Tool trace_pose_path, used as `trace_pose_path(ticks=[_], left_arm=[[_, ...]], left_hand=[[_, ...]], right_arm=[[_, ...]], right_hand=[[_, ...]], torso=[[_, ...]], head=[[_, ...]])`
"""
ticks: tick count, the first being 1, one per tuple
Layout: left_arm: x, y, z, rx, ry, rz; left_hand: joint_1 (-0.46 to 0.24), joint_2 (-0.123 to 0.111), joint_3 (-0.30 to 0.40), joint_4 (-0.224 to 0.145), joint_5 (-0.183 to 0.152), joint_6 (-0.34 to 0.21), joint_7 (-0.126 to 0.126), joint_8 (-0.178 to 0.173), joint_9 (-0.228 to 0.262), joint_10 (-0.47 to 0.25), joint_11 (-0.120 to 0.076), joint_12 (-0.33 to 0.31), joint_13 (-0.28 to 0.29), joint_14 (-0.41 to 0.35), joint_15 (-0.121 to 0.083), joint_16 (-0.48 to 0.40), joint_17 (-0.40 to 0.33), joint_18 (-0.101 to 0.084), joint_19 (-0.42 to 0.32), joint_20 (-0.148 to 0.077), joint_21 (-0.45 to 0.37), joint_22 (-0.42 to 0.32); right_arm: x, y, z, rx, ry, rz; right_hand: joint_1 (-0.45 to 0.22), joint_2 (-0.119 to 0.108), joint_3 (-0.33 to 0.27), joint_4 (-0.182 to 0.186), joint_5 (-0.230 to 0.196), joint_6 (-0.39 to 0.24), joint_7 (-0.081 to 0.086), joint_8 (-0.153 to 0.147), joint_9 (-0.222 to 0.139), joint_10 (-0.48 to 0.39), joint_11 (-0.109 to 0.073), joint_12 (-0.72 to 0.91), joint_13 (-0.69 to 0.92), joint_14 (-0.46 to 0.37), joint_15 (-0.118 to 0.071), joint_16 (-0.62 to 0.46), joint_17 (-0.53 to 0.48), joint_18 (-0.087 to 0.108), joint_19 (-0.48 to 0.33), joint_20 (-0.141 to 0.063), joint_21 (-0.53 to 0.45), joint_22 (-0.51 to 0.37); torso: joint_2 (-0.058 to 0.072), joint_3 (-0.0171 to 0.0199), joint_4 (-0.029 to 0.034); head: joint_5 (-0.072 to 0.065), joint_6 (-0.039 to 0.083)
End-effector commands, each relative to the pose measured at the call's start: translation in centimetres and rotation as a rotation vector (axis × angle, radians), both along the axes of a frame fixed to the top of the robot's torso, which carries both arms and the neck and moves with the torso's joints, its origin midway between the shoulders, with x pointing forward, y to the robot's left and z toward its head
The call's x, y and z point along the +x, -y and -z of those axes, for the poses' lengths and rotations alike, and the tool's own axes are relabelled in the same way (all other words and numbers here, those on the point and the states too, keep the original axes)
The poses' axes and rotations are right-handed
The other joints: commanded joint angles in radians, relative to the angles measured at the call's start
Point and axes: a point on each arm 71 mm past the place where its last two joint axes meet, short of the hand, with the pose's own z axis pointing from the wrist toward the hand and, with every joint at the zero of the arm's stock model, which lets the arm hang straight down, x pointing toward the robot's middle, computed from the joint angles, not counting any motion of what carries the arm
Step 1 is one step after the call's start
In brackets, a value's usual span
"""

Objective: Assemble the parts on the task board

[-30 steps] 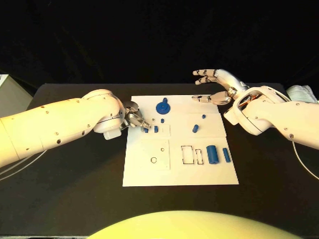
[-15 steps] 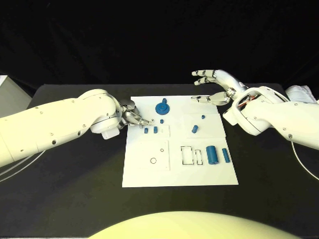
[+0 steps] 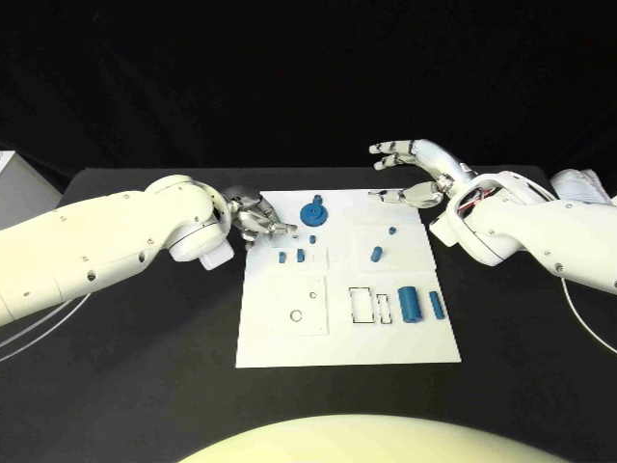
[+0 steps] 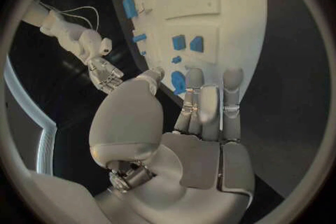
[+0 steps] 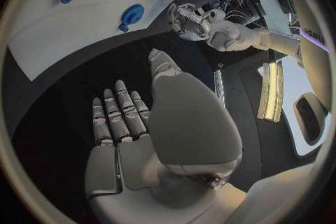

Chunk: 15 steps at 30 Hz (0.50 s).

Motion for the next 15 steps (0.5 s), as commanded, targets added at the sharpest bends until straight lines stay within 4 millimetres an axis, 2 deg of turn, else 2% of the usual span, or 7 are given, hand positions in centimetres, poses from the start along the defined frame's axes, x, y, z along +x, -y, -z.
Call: trace_pose_path(ticks=[1, 3, 5, 7, 9, 11, 15], left_arm=[[0.2, 1.1, -1.7, -0.255, 0.206, 0.043], [0.2, 1.4, -1.9, -0.265, 0.292, 0.086], [0.0, 1.7, -2.0, -0.26, 0.364, 0.126], [-0.1, 2.1, -1.9, -0.244, 0.421, 0.166], [-0.2, 2.5, -1.7, -0.22, 0.465, 0.205], [-0.3, 3.0, -1.5, -0.191, 0.5, 0.244], [-0.3, 3.8, -1.0, -0.117, 0.54, 0.31]], left_hand=[[0.151, -0.02, 0.119, -0.049, 0.005, -0.047, 0.034, -0.028, -0.044, -0.094, 0.04, -0.101, -0.088, -0.17, 0.036, -0.129, -0.137, 0.01, -0.078, 0.034, -0.109, -0.073], [0.187, -0.05, 0.172, -0.075, 0.001, -0.063, 0.027, -0.049, -0.079, -0.1, 0.037, -0.143, -0.141, -0.201, 0.037, -0.138, -0.164, 0.016, -0.092, 0.045, -0.13, -0.082], [0.192, -0.071, 0.204, -0.091, -0.002, -0.041, 0.019, -0.068, -0.117, -0.094, 0.033, -0.187, -0.194, -0.209, 0.035, -0.136, -0.189, 0.019, -0.094, 0.047, -0.133, -0.08], [0.189, -0.078, 0.22, -0.107, -0.004, -0.002, 0.015, -0.084, -0.151, -0.08, 0.035, -0.207, -0.231, -0.208, 0.034, -0.126, -0.21, 0.019, -0.093, 0.047, -0.127, -0.072], [0.184, -0.081, 0.223, -0.114, -0.005, 0.013, 0.012, -0.093, -0.167, -0.086, 0.038, -0.221, -0.249, -0.208, 0.037, -0.12, -0.219, 0.019, -0.094, 0.048, -0.124, -0.068], [0.183, -0.083, 0.225, -0.123, -0.006, 0.026, 0.009, -0.102, -0.18, -0.085, 0.039, -0.229, -0.263, -0.206, 0.038, -0.111, -0.226, 0.019, -0.093, 0.048, -0.119, -0.063], [0.176, -0.088, 0.227, -0.135, -0.007, 0.042, 0.004, -0.118, -0.202, -0.087, 0.043, -0.244, -0.286, -0.203, 0.04, -0.091, -0.234, 0.019, -0.091, 0.049, -0.11, -0.053]], right_arm=[[0.0, -0.1, 0.0, 0.009, 0.001, -0.02], [0.1, 0.0, 0.0, 0.014, -0.001, -0.018], [0.1, 0.1, 0.0, 0.018, -0.001, -0.017], [0.2, 0.1, 0.0, 0.022, -0.001, -0.016], [0.2, 0.1, 0.0, 0.025, 0.0, -0.016], [0.2, 0.1, 0.0, 0.027, -0.001, -0.017], [0.2, 0.1, 0.0, 0.029, 0.0, -0.019]], right_hand=[[0.004, 0.015, 0.016, -0.003, 0.003, 0.04, 0.12, 0.012, 0.008, 0.02, -0.001, 0.004, 0.002, 0.028, -0.003, 0.005, 0.004, -0.014, 0.01, 0.0, 0.009, 0.001], [0.017, 0.022, 0.034, -0.008, -0.002, 0.076, 0.115, 0.021, 0.015, 0.042, -0.006, 0.005, 0.003, 0.074, -0.009, 0.013, 0.01, -0.009, 0.034, 0.0, 0.019, 0.004], [0.027, 0.026, 0.054, -0.014, -0.006, 0.1, 0.112, 0.027, 0.018, 0.068, -0.01, 0.006, 0.004, 0.151, -0.016, 0.029, 0.021, -0.002, 0.058, 0.0, 0.029, 0.008], [0.031, 0.025, 0.07, -0.02, -0.013, 0.118, 0.108, 0.03, 0.02, 0.088, -0.014, 0.007, 0.005, 0.207, -0.021, 0.042, 0.028, 0.005, 0.1, 0.0, 0.045, 0.014], [0.035, 0.024, 0.09, -0.028, -0.024, 0.135, 0.106, 0.032, 0.02, 0.097, -0.017, 0.006, 0.004, 0.247, -0.026, 0.05, 0.032, 0.009, 0.13, -0.001, 0.055, 0.017], [0.035, 0.022, 0.103, -0.033, -0.03, 0.142, 0.105, 0.032, 0.02, 0.101, -0.018, 0.006, 0.004, 0.267, -0.028, 0.054, 0.034, 0.011, 0.146, -0.001, 0.06, 0.018], [0.035, 0.022, 0.107, -0.035, -0.031, 0.143, 0.105, 0.032, 0.019, 0.103, -0.019, 0.006, 0.004, 0.271, -0.029, 0.055, 0.034, 0.012, 0.151, -0.001, 0.062, 0.018]], torso=[[-0.001, 0.0, 0.0017], [0.0, -0.0003, 0.0019], [0.0, -0.0004, 0.0015], [0.001, -0.0011, 0.0008], [0.002, -0.0013, -0.0004], [0.003, -0.0019, -0.0015], [0.003, -0.0001, -0.0018]], head=[[-0.006, 0.008], [-0.006, 0.011], [-0.009, 0.015], [-0.01, 0.017], [-0.01, 0.02], [-0.013, 0.023], [-0.014, 0.026]])
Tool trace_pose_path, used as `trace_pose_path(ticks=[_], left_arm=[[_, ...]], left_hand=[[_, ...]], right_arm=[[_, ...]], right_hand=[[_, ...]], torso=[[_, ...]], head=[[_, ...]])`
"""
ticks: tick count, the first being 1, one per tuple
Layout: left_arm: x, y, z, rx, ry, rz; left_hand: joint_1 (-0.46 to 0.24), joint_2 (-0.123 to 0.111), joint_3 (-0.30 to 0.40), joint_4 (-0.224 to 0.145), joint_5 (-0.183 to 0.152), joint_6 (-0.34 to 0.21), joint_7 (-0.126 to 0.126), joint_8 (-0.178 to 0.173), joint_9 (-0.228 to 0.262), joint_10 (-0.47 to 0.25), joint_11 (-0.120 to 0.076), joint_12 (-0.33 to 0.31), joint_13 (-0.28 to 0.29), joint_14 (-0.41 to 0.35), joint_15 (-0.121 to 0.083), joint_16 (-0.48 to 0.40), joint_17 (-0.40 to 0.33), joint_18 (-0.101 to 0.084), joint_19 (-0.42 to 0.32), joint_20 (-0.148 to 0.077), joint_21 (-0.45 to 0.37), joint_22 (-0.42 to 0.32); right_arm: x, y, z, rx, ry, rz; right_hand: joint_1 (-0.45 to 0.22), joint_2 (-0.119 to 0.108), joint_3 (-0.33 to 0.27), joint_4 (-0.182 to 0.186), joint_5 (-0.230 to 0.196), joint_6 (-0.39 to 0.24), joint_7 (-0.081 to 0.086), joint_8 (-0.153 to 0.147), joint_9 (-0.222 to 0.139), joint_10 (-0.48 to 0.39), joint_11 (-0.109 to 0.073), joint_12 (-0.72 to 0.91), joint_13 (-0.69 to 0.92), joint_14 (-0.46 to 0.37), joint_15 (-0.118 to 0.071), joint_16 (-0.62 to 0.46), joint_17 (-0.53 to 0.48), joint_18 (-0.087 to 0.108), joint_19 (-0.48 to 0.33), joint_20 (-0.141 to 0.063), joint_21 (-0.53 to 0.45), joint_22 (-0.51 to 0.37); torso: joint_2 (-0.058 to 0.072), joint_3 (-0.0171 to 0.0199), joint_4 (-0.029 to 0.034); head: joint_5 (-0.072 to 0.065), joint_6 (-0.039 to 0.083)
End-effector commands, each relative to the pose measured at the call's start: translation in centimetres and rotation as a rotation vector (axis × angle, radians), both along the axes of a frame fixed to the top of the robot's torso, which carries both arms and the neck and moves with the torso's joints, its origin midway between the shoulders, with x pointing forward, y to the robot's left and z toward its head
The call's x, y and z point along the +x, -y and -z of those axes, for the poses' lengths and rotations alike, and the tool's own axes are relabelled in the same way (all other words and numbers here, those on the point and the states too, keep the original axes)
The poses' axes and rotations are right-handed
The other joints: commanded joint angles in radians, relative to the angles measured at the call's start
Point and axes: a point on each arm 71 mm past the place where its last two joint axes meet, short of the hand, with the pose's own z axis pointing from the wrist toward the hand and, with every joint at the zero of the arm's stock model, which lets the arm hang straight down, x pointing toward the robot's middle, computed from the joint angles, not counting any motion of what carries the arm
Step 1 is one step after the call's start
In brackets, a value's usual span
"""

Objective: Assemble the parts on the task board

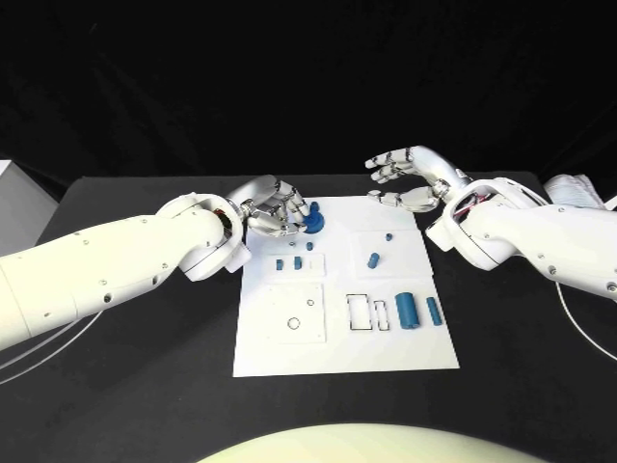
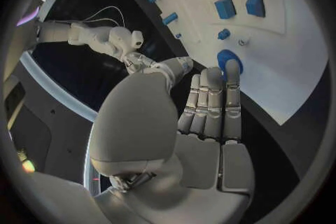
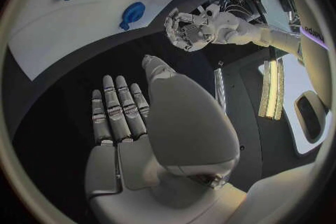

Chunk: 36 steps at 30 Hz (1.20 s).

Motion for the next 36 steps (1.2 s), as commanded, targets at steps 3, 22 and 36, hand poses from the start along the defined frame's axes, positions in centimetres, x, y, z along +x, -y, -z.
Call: trace_pose_path(ticks=[3, 22, 36], left_arm=[[-0.1, 1.2, -0.2, 0.121, 0.184, 0.114], [0.6, 2.9, 1.7, 0.416, 0.154, 0.21], [1.0, 3.8, 1.9, 0.443, 0.15, 0.207]], left_hand=[[-0.008, -0.014, -0.004, -0.009, -0.007, 0.01, -0.004, -0.016, -0.017, -0.006, 0.011, -0.014, -0.019, 0.016, 0.007, 0.029, -0.002, 0.02, 0.007, 0.004, 0.012, 0.009], [-0.053, -0.03, -0.052, -0.025, -0.018, 0.067, -0.025, -0.078, -0.064, -0.002, 0.008, -0.042, -0.084, 0.026, 0.007, 0.16, -0.018, 0.02, 0.02, 0.008, 0.051, 0.046], [-0.025, -0.004, -0.015, -0.038, -0.015, 0.126, -0.019, -0.096, -0.075, 0.051, 0.005, -0.056, -0.115, 0.059, 0.004, 0.232, 0.0, 0.022, 0.033, 0.005, 0.08, 0.071]], right_arm=[[-0.1, -0.3, 0.0, 0.011, 0.003, -0.025], [-0.2, -0.5, -0.1, 0.016, 0.012, -0.024], [-0.2, -0.6, -0.2, 0.019, 0.017, -0.026]], right_hand=[[0.012, -0.002, 0.007, 0.0, -0.005, 0.007, 0.083, 0.005, 0.0, 0.009, 0.001, 0.006, 0.001, 0.007, -0.001, 0.005, 0.001, 0.012, 0.009, 0.001, 0.007, 0.002], [0.01, -0.005, 0.01, -0.001, -0.005, 0.002, 0.086, 0.003, -0.002, 0.009, 0.002, 0.005, 0.0, -0.007, 0.0, 0.002, -0.002, 0.012, 0.009, 0.001, 0.006, 0.001], [0.007, -0.008, 0.012, -0.001, -0.005, 0.0, 0.087, 0.002, -0.003, 0.008, 0.003, 0.004, 0.0, -0.018, 0.001, -0.002, -0.004, 0.012, 0.008, 0.002, 0.005, 0.0]], torso=[[0.002, 0.0014, -0.0007], [0.001, 0.0005, 0.0], [0.001, 0.0014, 0.0001]], head=[[-0.004, 0.006], [-0.008, 0.005], [-0.013, 0.003]])
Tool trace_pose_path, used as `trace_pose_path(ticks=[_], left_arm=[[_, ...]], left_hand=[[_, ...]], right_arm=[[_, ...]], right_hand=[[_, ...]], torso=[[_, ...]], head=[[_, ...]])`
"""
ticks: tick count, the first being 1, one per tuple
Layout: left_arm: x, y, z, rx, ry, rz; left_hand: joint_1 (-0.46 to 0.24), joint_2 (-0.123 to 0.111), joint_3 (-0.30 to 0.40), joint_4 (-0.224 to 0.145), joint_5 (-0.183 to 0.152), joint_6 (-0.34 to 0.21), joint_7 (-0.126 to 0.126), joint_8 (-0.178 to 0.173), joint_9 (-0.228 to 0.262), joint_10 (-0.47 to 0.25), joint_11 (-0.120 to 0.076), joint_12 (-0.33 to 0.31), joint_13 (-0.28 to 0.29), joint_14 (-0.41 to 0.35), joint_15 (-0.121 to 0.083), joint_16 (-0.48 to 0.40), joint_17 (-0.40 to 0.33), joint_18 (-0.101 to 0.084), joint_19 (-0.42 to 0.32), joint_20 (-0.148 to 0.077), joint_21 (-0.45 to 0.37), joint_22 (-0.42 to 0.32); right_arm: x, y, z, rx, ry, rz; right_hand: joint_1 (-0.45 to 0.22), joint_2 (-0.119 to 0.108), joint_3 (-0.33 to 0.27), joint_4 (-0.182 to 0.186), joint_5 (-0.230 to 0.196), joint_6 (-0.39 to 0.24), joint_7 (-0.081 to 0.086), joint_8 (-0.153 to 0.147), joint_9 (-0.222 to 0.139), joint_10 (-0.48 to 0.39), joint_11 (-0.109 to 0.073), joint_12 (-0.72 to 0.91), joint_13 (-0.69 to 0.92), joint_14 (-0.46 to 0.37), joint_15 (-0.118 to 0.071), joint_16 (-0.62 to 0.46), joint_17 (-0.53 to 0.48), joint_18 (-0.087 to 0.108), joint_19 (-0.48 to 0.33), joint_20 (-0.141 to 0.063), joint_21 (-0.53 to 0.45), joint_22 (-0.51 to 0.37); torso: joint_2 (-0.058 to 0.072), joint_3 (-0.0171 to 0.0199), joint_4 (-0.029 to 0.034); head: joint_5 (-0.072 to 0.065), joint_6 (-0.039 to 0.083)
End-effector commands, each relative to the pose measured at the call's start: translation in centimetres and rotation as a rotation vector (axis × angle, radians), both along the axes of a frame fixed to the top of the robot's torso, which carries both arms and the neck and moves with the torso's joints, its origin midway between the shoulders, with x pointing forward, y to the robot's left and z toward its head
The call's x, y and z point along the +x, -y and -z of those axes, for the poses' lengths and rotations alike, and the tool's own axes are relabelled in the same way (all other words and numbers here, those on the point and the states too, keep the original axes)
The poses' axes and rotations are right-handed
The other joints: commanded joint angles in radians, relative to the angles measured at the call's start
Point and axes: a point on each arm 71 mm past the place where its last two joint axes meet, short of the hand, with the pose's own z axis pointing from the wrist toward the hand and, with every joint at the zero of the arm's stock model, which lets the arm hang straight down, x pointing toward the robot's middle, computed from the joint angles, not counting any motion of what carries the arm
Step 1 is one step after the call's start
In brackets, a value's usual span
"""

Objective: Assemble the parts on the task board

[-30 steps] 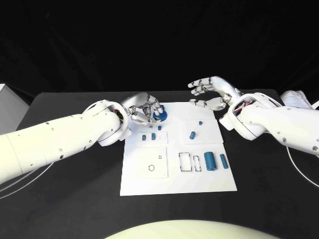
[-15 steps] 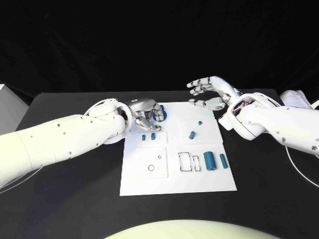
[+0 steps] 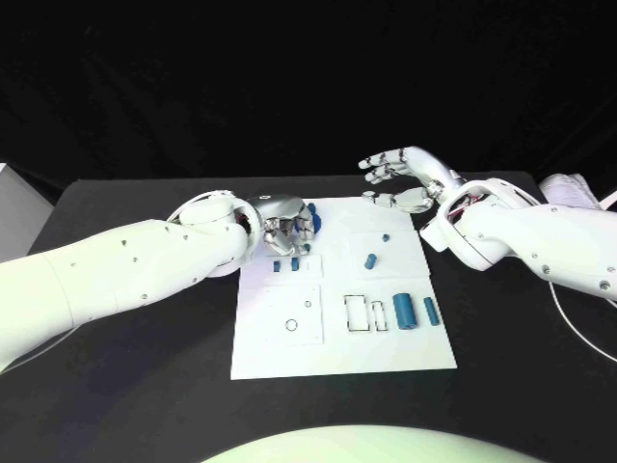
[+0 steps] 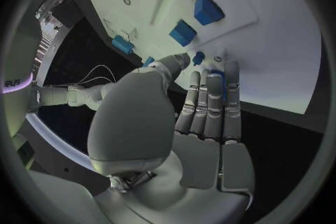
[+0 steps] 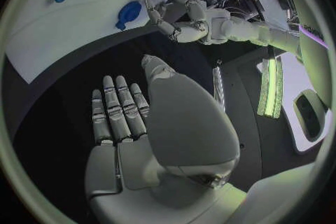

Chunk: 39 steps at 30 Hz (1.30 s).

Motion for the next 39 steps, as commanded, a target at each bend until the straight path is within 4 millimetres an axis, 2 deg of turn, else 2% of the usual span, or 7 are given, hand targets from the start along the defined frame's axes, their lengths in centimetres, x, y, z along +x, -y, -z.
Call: trace_pose_path(ticks=[1, 15, 20, 28, 32, 38, 39], left_arm=[[0.0, 0.4, 0.2, 0.034, -0.012, 0.009], [0.2, 0.8, 0.8, 0.079, -0.049, 0.001], [0.3, 0.9, 0.9, 0.09, -0.054, -0.007], [0.5, 1.0, 1.0, 0.099, -0.057, -0.016], [0.6, 1.1, 1.1, 0.101, -0.057, -0.016], [0.6, 1.2, 1.2, 0.105, -0.059, -0.01], [0.5, 1.2, 1.2, 0.105, -0.06, -0.009]], left_hand=[[0.004, 0.009, 0.01, -0.003, -0.002, 0.011, 0.002, -0.006, -0.002, 0.01, 0.0, -0.007, -0.004, 0.012, 0.002, 0.009, 0.006, 0.011, 0.007, -0.002, 0.006, 0.003], [0.004, 0.014, 0.046, -0.019, -0.005, 0.043, 0.002, -0.026, -0.01, 0.051, -0.008, -0.028, -0.028, 0.047, -0.006, 0.06, 0.035, 0.011, 0.008, -0.01, 0.039, 0.032], [0.003, 0.013, 0.048, -0.02, -0.006, 0.042, 0.002, -0.029, -0.012, 0.05, -0.007, -0.031, -0.03, 0.047, -0.005, 0.062, 0.034, 0.011, 0.007, -0.01, 0.04, 0.034], [0.003, 0.015, 0.051, -0.022, -0.007, 0.042, 0.003, -0.032, -0.013, 0.048, -0.006, -0.035, -0.032, 0.047, -0.005, 0.065, 0.032, 0.011, 0.006, -0.01, 0.043, 0.036], [0.007, 0.023, 0.059, -0.027, -0.008, 0.046, 0.005, -0.037, -0.014, 0.052, -0.007, -0.038, -0.035, 0.049, -0.005, 0.071, 0.033, 0.011, 0.005, -0.01, 0.048, 0.042], [0.02, 0.046, 0.078, -0.049, -0.015, 0.078, 0.006, -0.037, -0.011, 0.093, -0.02, -0.038, -0.04, 0.106, -0.017, 0.11, 0.087, 0.013, 0.012, -0.018, 0.077, 0.063], [0.029, 0.055, 0.084, -0.062, -0.02, 0.096, 0.004, -0.034, -0.008, 0.123, -0.031, -0.034, -0.04, 0.15, -0.025, 0.133, 0.139, 0.007, 0.041, -0.024, 0.112, 0.099]], right_arm=[[-0.1, -0.2, -0.1, 0.003, 0.014, -0.015], [-0.2, -0.3, -0.1, 0.005, 0.013, -0.02], [-0.2, -0.4, -0.2, 0.006, 0.013, -0.02], [-0.3, -0.4, -0.2, 0.006, 0.014, -0.021], [-0.3, -0.4, -0.2, 0.006, 0.013, -0.022], [-0.3, -0.4, -0.2, 0.007, 0.013, -0.023], [-0.3, -0.4, -0.2, 0.007, 0.013, -0.024]], right_hand=[[0.003, -0.003, 0.007, -0.001, -0.005, 0.0, 0.087, 0.002, -0.001, 0.005, -0.001, 0.004, 0.0, -0.007, -0.003, -0.002, -0.001, 0.012, 0.005, -0.002, 0.002, 0.0], [0.001, -0.005, 0.008, -0.001, -0.005, 0.0, 0.088, 0.002, -0.002, 0.004, 0.0, 0.004, 0.0, -0.008, -0.002, -0.003, -0.001, 0.011, 0.005, -0.002, 0.001, 0.0], [0.001, -0.005, 0.008, -0.001, -0.005, 0.0, 0.088, 0.002, -0.002, 0.004, 0.0, 0.004, 0.0, -0.008, -0.002, -0.003, -0.001, 0.011, 0.005, -0.002, 0.001, 0.0], [-0.003, -0.005, 0.009, 0.0, -0.005, 0.001, 0.089, 0.001, -0.002, 0.004, 0.0, 0.004, 0.0, -0.009, -0.002, -0.004, -0.002, 0.011, 0.005, -0.002, 0.001, -0.001], [-0.003, -0.005, 0.009, 0.0, -0.005, 0.001, 0.089, 0.001, -0.002, 0.004, 0.0, 0.004, 0.0, -0.009, -0.002, -0.004, -0.002, 0.011, 0.005, -0.002, 0.001, -0.001], [-0.003, -0.005, 0.009, 0.0, -0.005, 0.001, 0.089, 0.001, -0.002, 0.004, 0.0, 0.004, 0.0, -0.009, -0.002, -0.004, -0.002, 0.011, 0.005, -0.002, 0.001, -0.001], [-0.004, -0.006, 0.009, 0.001, -0.005, 0.0, 0.089, 0.001, -0.003, 0.004, 0.0, 0.004, 0.0, -0.01, -0.002, -0.004, -0.002, 0.011, 0.005, -0.002, 0.001, -0.001]], torso=[[0.0, 0.0013, -0.0004], [0.0, 0.0031, -0.0007], [-0.001, 0.0013, -0.0005], [-0.001, 0.0012, -0.0001], [-0.001, 0.0011, 0.0001], [-0.001, 0.001, 0.0006], [-0.001, 0.001, 0.0004]], head=[[-0.001, 0.0], [-0.004, -0.003], [-0.007, -0.003], [-0.008, -0.003], [-0.008, -0.004], [-0.01, -0.005], [-0.01, -0.005]])
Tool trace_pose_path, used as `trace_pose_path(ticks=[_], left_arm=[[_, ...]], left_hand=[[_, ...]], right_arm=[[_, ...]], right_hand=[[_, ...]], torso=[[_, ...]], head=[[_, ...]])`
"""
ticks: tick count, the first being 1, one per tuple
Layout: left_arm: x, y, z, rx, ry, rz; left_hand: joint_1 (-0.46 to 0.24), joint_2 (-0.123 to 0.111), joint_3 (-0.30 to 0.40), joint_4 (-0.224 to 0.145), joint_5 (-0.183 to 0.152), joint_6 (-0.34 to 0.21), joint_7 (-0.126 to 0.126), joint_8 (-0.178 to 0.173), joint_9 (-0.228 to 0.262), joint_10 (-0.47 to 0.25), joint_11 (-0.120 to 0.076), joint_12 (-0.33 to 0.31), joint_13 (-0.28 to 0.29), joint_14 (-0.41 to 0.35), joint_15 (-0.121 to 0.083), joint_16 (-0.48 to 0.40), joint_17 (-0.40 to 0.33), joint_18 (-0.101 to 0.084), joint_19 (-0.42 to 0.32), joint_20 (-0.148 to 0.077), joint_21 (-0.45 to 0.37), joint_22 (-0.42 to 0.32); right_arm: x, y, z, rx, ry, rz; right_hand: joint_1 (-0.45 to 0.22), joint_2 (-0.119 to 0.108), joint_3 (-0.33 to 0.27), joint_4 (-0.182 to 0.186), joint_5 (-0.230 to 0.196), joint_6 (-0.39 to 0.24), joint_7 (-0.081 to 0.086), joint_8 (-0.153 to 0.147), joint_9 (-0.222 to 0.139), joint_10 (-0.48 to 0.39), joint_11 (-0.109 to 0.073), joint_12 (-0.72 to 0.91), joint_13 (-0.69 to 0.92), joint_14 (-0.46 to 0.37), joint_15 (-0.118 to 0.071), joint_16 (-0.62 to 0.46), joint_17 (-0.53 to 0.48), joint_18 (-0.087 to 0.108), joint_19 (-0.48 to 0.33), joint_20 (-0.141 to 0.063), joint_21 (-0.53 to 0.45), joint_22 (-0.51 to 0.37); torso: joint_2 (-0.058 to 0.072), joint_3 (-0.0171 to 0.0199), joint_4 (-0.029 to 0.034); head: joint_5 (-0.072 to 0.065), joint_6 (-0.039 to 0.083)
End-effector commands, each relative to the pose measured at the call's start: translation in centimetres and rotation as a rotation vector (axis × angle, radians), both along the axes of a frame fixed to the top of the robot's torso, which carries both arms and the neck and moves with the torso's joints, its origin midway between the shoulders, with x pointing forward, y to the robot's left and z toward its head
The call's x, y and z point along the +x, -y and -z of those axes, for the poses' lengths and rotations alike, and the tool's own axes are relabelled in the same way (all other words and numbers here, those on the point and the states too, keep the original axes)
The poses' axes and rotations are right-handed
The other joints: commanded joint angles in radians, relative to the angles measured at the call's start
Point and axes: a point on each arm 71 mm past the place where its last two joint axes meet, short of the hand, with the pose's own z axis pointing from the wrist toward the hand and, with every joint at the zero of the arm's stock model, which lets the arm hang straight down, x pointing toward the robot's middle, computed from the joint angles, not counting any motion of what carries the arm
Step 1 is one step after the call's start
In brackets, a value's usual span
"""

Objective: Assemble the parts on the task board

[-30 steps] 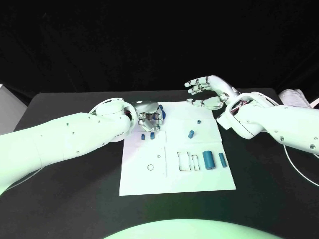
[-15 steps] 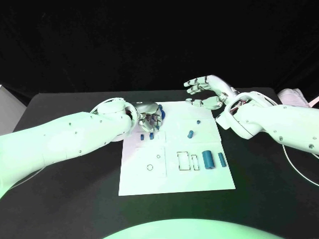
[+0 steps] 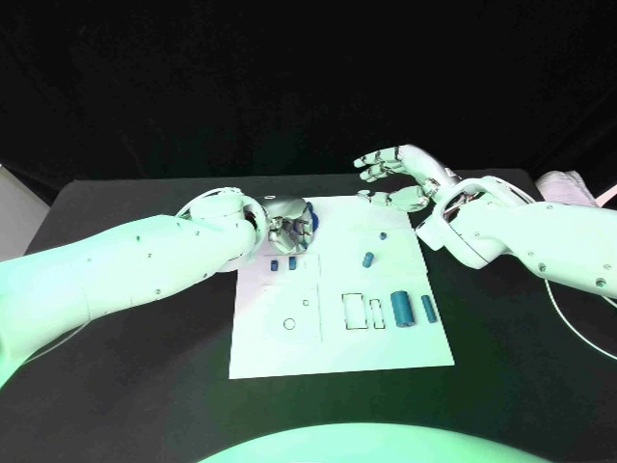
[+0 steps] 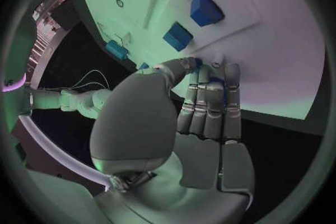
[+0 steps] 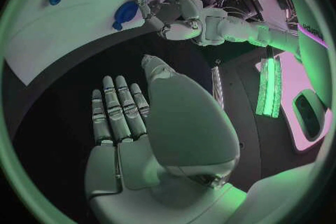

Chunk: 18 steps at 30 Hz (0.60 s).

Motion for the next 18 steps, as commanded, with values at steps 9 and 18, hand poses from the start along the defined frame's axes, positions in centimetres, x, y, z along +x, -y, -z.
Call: trace_pose_path(ticks=[9, 18], left_arm=[[-0.11, 0.09, 0.23, -0.004, 0.02, 0.011], [-0.03, -0.32, -0.41, -0.082, 0.081, 0.002]], left_hand=[[0.004, 0.033, 0.019, -0.047, -0.01, 0.068, -0.012, -0.005, 0.016, 0.094, -0.025, -0.02, -0.004, 0.109, -0.025, 0.052, 0.108, -0.007, 0.073, -0.026, 0.106, 0.107], [-0.008, 0.032, 0.025, -0.056, -0.007, 0.07, -0.009, -0.02, 0.017, 0.105, -0.021, -0.047, -0.01, 0.125, -0.024, 0.057, 0.117, -0.011, 0.09, -0.029, 0.127, 0.129]], right_arm=[[-0.1, -0.15, -0.08, 0.001, 0.011, -0.014], [-0.08, -0.16, -0.08, 0.001, 0.011, -0.015]], right_hand=[[-0.004, -0.006, 0.006, -0.002, -0.005, 0.001, 0.089, 0.001, -0.002, 0.004, 0.0, 0.004, 0.001, -0.006, 0.002, -0.004, -0.001, 0.011, 0.005, -0.002, 0.001, -0.001], [-0.006, -0.006, 0.007, -0.001, -0.005, 0.002, 0.089, 0.001, -0.002, 0.004, 0.001, 0.004, 0.001, -0.008, 0.002, -0.005, -0.002, 0.011, 0.004, -0.002, 0.0, -0.001]], torso=[[-0.001, -0.0002, 0.0008], [-0.001, -0.0011, 0.0017]], head=[[-0.002, -0.001], [-0.002, 0.004]])
